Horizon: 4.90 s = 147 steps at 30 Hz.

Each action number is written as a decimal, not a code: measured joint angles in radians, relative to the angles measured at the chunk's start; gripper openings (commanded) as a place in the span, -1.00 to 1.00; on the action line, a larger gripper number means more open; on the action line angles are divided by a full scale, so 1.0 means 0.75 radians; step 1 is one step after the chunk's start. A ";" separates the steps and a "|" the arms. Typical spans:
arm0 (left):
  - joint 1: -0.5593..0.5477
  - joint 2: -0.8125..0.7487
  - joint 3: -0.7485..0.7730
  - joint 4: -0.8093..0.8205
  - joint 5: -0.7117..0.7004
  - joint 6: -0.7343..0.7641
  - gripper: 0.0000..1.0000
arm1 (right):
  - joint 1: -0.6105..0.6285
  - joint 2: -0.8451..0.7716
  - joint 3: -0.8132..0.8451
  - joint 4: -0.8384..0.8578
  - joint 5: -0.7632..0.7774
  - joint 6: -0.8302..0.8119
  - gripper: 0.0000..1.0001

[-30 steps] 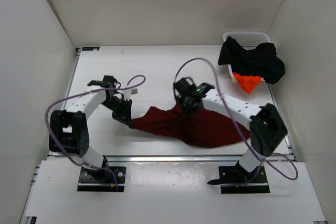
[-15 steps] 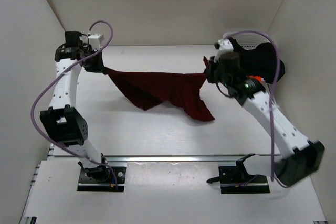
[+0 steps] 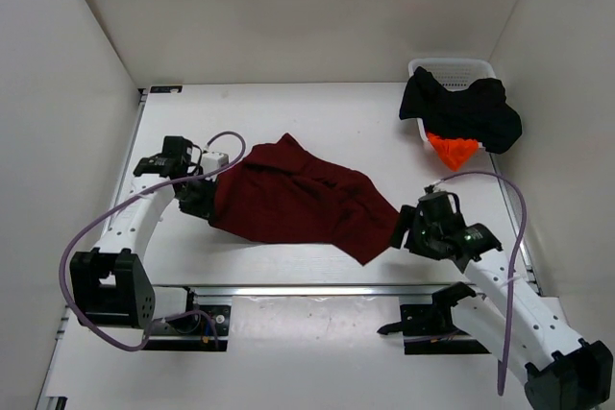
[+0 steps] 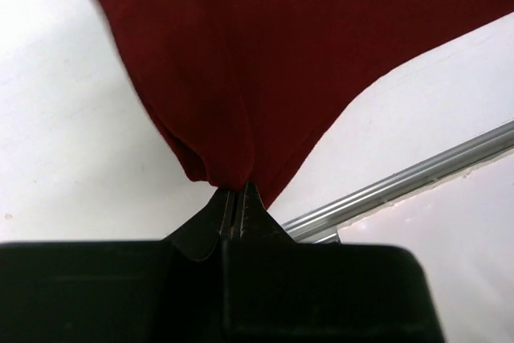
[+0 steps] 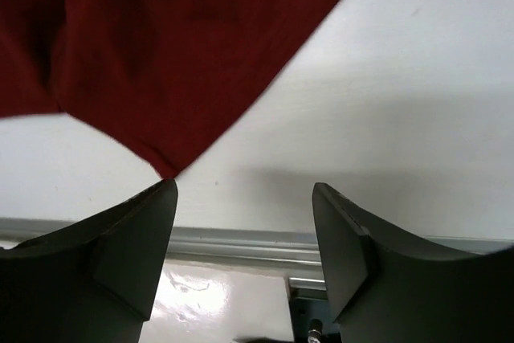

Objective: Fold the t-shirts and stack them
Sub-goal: Flatten out the tshirt, then fold the flattened tshirt in 1/3 of the way

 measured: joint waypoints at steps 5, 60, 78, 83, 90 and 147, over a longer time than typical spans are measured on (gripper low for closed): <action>0.001 -0.024 -0.007 -0.005 -0.004 0.001 -1.00 | -0.141 0.196 0.128 0.039 0.058 -0.120 0.43; -0.120 0.146 0.973 0.420 -0.380 -0.036 -1.00 | -0.315 0.890 1.532 0.520 0.128 -0.670 -1.00; -0.061 -0.274 -0.140 0.181 -0.289 -0.038 -1.00 | 0.108 0.257 0.216 0.233 0.245 -0.353 -1.00; -0.030 -0.344 -0.163 0.086 -0.311 -0.002 -1.00 | 0.114 0.194 0.206 0.151 0.198 -0.284 -1.00; -0.028 -0.056 0.069 -0.024 -0.386 0.082 -1.00 | -0.078 0.412 0.362 0.201 0.099 -0.418 -1.00; -0.105 -0.652 -0.368 -0.244 -0.396 0.143 -1.00 | 0.184 0.543 0.544 0.093 0.165 -0.719 -1.00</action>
